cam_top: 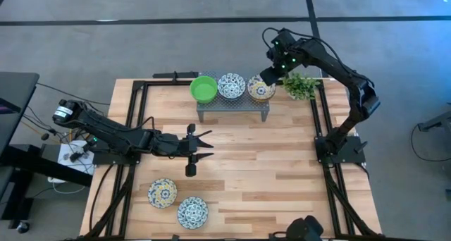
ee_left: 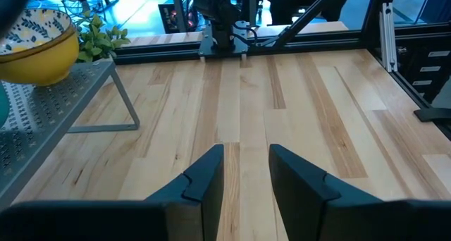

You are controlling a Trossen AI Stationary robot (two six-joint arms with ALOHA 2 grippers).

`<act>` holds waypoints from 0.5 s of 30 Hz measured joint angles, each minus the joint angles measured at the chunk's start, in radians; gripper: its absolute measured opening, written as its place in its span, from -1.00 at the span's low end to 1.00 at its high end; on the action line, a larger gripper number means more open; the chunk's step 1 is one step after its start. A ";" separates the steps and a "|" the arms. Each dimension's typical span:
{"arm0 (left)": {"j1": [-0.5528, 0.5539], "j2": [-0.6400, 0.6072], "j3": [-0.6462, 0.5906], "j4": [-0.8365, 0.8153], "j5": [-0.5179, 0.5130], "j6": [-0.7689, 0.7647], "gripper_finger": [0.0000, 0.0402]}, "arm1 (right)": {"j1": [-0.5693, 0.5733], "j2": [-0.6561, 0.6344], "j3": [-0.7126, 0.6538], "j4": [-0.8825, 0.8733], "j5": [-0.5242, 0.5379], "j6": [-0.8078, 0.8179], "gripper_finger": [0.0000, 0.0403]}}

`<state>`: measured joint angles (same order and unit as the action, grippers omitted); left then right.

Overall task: Pick & Place Mini bowls
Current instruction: Stack the right yellow patterned bowl on top of the yellow patterned bowl on the shelf

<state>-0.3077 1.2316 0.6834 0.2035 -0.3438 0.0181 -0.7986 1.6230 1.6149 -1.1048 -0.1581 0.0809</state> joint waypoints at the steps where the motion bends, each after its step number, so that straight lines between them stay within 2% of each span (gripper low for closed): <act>1: 0.000 0.000 0.000 0.000 0.000 0.000 -0.42 | 0.002 0.000 0.006 -0.006 0.001 -0.008 -0.68; 8: 0.000 0.000 0.000 0.000 0.000 0.000 -0.42 | 0.030 0.000 0.011 -0.059 0.039 -0.012 -0.70; 11: 0.000 0.000 0.000 0.000 0.000 0.000 -0.42 | 0.045 0.002 0.011 -0.068 0.100 -0.012 -0.75; 15: 0.000 0.000 0.000 0.000 0.000 -0.001 -0.42 | 0.054 0.002 0.011 -0.065 0.107 -0.012 -0.87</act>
<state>-0.3079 1.2316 0.6834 0.2034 -0.3437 0.0176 -0.7444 1.6245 1.6260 -1.1702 -0.0509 0.0685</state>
